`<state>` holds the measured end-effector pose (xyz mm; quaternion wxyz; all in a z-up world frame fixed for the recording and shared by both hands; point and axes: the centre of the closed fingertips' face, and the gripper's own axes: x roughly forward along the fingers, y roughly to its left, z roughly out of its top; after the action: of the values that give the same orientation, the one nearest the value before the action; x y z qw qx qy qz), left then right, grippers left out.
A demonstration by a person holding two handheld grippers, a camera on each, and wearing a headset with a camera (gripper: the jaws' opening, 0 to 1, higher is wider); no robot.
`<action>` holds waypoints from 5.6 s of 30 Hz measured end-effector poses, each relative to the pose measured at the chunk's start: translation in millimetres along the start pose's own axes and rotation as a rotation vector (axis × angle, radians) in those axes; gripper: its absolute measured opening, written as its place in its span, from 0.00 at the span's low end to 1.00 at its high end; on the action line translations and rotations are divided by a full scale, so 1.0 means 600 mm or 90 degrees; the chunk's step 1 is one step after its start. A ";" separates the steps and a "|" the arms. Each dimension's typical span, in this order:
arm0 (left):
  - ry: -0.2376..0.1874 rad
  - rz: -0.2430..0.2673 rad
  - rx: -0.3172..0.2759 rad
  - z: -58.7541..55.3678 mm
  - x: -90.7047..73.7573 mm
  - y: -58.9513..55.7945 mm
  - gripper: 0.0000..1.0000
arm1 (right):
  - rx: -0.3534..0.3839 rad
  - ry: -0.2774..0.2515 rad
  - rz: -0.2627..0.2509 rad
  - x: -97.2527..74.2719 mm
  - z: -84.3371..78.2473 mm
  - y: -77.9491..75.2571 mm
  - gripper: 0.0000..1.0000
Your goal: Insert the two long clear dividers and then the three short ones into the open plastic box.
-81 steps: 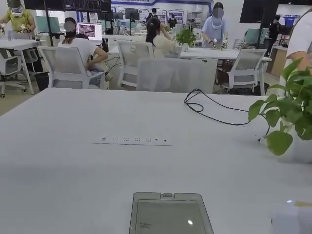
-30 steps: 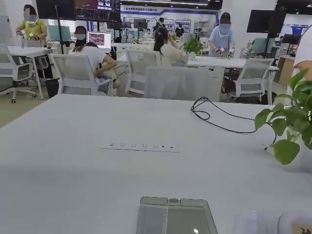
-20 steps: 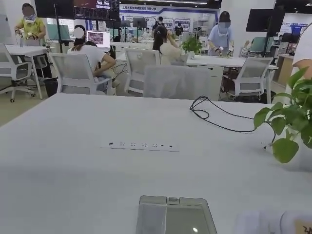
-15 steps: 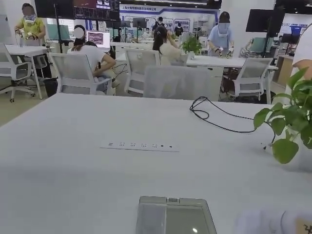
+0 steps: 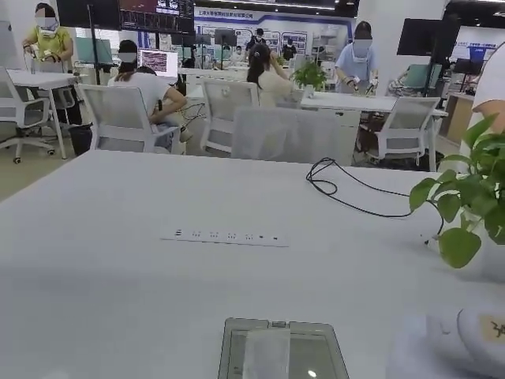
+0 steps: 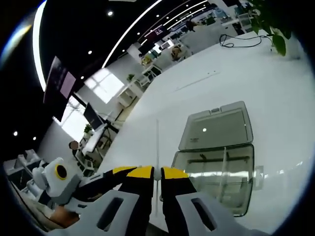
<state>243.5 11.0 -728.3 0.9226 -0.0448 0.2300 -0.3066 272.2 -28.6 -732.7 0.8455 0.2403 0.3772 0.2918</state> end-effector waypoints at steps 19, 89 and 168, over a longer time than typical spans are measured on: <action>0.041 0.014 0.112 -0.009 0.013 0.033 0.74 | 0.078 0.160 -0.129 0.009 -0.027 -0.061 0.06; 0.069 -0.041 0.155 -0.033 0.035 0.032 0.97 | -0.003 0.361 -0.192 0.061 -0.069 -0.098 0.07; 0.062 -0.008 0.155 -0.009 0.021 0.040 0.94 | -0.333 0.362 -0.069 0.088 -0.081 -0.069 0.36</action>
<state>262.9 23.4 -743.6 0.9071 0.0809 0.2354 -0.3395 276.4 -13.3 -813.8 0.7542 -0.0936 0.5213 0.3882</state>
